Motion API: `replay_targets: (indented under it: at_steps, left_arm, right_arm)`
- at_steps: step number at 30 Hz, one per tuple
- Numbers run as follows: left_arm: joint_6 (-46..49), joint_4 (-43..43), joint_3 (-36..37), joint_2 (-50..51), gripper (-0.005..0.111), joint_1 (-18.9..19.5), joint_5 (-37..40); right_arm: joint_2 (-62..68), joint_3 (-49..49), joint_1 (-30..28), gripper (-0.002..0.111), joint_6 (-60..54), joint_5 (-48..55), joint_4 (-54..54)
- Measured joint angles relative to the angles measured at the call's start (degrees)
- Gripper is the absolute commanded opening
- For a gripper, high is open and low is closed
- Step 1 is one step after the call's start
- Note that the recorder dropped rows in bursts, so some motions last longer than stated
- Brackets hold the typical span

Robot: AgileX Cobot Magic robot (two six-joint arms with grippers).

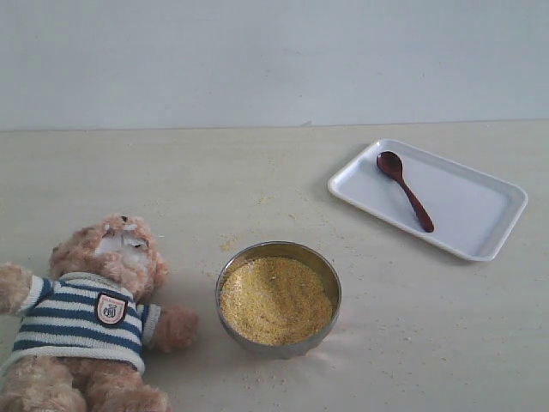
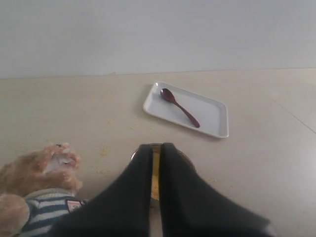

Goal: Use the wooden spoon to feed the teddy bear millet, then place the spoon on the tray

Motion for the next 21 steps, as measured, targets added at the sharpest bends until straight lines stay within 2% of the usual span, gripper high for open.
replay_targets:
  at_steps: [8, 16, 21]
  left_arm:
    - [5.1, 1.3, 1.5, -0.8, 0.005, 0.0, -6.1]
    - [7.4, 0.5, 14.3, -12.2, 0.005, 0.3, -23.5]
    - [7.5, -0.2, 19.4, -13.0, 0.005, 0.3, -28.6]
  right_arm:
    - [0.0, 0.0, 0.0, 0.000, 0.0, 0.0, 0.0]
    - [0.0, 0.0, 0.0, 0.000, 0.0, 0.0, 0.0]
    - [0.0, 0.0, 0.0, 0.000, 0.0, 0.0, 0.0]
